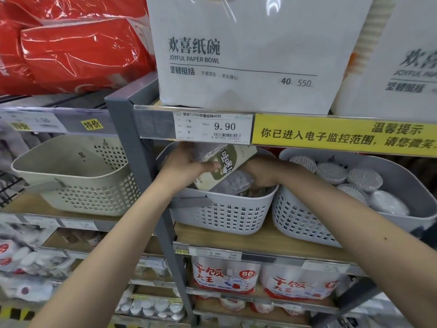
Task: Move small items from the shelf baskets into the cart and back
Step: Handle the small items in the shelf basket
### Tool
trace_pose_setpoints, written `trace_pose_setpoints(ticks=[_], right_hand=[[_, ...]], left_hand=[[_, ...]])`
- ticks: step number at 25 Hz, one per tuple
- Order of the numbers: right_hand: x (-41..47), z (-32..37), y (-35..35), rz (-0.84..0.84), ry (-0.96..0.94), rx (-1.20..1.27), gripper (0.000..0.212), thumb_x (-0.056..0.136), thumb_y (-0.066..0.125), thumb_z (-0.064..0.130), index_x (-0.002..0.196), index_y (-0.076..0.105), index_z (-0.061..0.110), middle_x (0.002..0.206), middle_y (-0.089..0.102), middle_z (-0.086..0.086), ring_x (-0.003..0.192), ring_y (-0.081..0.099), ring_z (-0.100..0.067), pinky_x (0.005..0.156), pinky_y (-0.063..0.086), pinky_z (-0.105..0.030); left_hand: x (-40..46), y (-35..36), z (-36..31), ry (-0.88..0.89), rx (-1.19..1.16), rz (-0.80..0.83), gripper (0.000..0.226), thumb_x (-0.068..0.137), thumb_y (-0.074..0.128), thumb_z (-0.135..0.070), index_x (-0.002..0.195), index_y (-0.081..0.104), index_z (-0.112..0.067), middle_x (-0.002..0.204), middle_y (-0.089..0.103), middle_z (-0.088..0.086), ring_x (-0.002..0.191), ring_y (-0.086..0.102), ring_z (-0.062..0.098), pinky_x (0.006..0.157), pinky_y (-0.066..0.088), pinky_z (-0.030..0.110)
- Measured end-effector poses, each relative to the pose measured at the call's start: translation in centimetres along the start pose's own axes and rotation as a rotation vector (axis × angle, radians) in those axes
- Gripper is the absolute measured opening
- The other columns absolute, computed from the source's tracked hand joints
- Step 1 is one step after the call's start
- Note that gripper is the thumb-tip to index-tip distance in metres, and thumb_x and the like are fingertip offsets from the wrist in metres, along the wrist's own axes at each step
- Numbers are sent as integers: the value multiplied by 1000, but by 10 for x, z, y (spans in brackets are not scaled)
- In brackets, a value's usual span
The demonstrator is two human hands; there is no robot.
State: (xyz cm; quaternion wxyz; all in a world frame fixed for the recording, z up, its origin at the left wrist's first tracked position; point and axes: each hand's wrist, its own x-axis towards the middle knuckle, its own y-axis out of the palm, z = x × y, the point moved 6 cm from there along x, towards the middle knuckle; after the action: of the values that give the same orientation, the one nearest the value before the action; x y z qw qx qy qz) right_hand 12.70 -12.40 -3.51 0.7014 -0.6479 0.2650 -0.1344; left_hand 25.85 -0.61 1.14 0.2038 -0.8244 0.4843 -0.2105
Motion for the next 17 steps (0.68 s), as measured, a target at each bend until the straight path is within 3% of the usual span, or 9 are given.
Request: trace_pose_setpoints(ticks=[6, 9, 11, 14, 17], right_hand=[[6, -20, 12, 118, 123, 13, 61, 76, 75, 35, 131, 54, 19, 129, 58, -3, 114, 54, -24, 97, 44, -33], [9, -27, 14, 199, 224, 2, 69, 76, 72, 48, 136, 49, 20, 135, 53, -4, 117, 52, -24, 95, 43, -30], [12, -31, 14, 226, 257, 47, 77, 74, 74, 48, 139, 44, 21, 138, 50, -3, 119, 51, -25, 98, 43, -32], [15, -35, 10, 229, 277, 134, 88, 63, 84, 43, 139, 45, 21, 138, 49, 2, 121, 51, -25, 103, 42, -38], [20, -29, 8, 255, 200, 29, 65, 69, 81, 37, 125, 56, 15, 127, 57, -2, 111, 55, -24, 98, 45, -37]], left_hand=[[2, -3, 4, -51, 31, 61, 80, 69, 84, -28, 136, 41, -18, 136, 49, -7, 124, 45, 12, 87, 33, 21], [-1, -3, 1, -40, 20, 100, 73, 69, 83, -21, 132, 45, -17, 128, 52, -7, 112, 45, 6, 88, 34, 21], [-2, -4, -2, -33, 34, 128, 74, 69, 84, -18, 132, 45, -17, 128, 52, -7, 114, 45, 6, 92, 35, 21], [1, -5, -11, -1, 435, 211, 74, 72, 81, -20, 135, 43, -10, 134, 50, 1, 122, 48, 21, 100, 41, 31], [4, 3, -17, 92, 913, 328, 72, 73, 79, -27, 133, 41, -15, 133, 48, 2, 119, 48, 26, 98, 41, 33]])
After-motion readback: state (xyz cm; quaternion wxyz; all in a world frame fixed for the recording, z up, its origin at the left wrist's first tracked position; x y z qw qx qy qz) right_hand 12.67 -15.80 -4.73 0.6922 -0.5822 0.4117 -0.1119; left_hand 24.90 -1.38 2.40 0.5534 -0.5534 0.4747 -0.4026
